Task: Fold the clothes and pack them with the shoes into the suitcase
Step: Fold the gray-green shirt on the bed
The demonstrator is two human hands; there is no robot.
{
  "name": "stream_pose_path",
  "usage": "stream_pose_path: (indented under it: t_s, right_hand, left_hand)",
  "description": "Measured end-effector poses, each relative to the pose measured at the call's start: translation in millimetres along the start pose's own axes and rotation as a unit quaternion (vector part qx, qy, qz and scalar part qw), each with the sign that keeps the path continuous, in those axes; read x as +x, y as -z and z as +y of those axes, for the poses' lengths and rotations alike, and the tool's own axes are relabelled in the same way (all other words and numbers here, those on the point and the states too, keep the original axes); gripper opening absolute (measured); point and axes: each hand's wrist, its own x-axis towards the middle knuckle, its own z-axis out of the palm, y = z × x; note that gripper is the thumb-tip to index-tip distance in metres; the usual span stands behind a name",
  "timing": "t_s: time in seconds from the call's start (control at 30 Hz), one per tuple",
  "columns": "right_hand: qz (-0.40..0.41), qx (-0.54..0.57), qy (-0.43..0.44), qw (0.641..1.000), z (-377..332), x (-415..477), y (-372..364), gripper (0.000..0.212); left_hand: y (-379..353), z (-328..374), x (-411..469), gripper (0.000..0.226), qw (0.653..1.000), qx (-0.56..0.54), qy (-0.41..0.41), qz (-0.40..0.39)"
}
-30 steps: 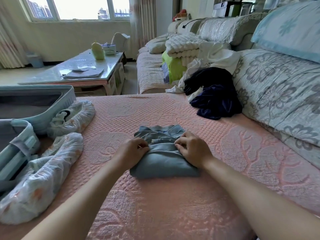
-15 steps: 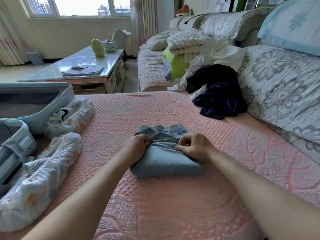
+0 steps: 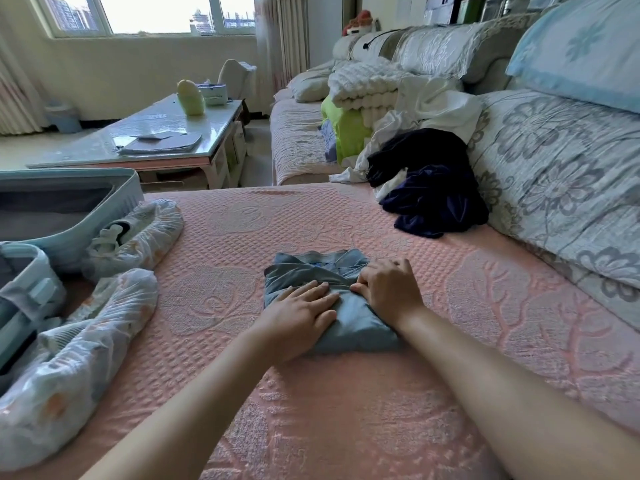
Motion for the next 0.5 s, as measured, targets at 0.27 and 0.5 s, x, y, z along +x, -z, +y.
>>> stream_pose_path:
  t_s: [0.27,0.5]
  right_hand:
    - [-0.204,0.160,0.088,0.962,-23.5,-29.5,29.5,0.060]
    - [-0.354,-0.022,0.116,0.928,-21.2,-45.4,48.4,0.105]
  left_hand:
    - [-0.6,-3.2,-21.1,0.092,0.997,-0.011,-0.034,0.065]
    - [21.8,-22.2,-48.7,0.105,0.999,0.025,0.012,-0.042]
